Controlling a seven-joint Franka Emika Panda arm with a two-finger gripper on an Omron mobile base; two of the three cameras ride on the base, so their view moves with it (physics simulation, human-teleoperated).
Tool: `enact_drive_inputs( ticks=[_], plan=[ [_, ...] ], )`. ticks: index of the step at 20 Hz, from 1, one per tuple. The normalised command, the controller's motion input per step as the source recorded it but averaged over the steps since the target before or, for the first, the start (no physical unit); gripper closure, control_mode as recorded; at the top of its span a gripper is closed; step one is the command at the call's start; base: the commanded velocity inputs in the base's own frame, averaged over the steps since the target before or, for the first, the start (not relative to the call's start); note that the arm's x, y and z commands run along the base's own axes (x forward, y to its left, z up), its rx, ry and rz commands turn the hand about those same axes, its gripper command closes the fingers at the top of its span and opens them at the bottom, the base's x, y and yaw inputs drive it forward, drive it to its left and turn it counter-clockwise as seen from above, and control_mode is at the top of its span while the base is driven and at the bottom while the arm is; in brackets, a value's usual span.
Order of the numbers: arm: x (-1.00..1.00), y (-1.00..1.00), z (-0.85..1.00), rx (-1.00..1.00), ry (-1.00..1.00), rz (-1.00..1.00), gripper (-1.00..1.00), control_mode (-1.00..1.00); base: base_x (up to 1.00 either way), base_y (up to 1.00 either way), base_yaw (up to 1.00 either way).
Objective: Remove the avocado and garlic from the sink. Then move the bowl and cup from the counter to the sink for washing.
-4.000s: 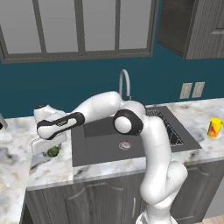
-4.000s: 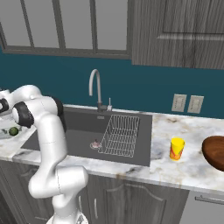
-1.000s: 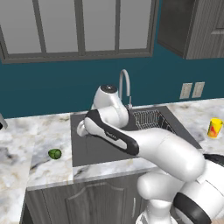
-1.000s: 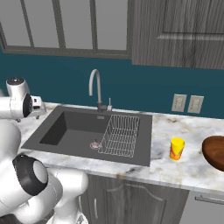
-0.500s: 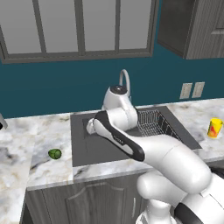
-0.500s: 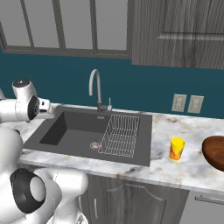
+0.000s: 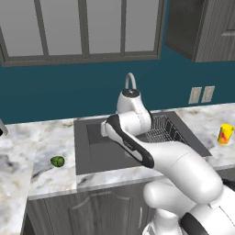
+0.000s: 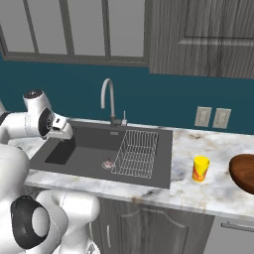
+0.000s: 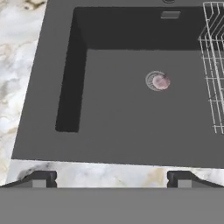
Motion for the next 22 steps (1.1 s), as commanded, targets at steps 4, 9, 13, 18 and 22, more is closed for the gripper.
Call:
enact_drive_inputs(
  ticks=[4, 9, 13, 18, 22],
  plan=[
    [0.13, -0.31, -0.06, 0.0, 0.03, -0.2, -1.0, -1.0, 0.0, 0.0, 0.0],
    [0.19, -0.2, -0.11, -0.05, 0.01, -0.15, -1.0, -1.0, 0.0, 0.0, 0.0],
    [0.19, -0.15, -0.19, -0.09, 0.0, -0.11, -1.0, -1.0, 0.0, 0.0, 0.0],
    [0.19, -0.24, -0.17, -0.06, 0.04, -0.09, -1.0, -1.0, 0.0, 0.0, 0.0],
    [0.05, -0.15, -0.16, 0.0, 0.01, -0.02, -1.0, -1.0, 0.0, 0.0, 0.0]
  ],
)
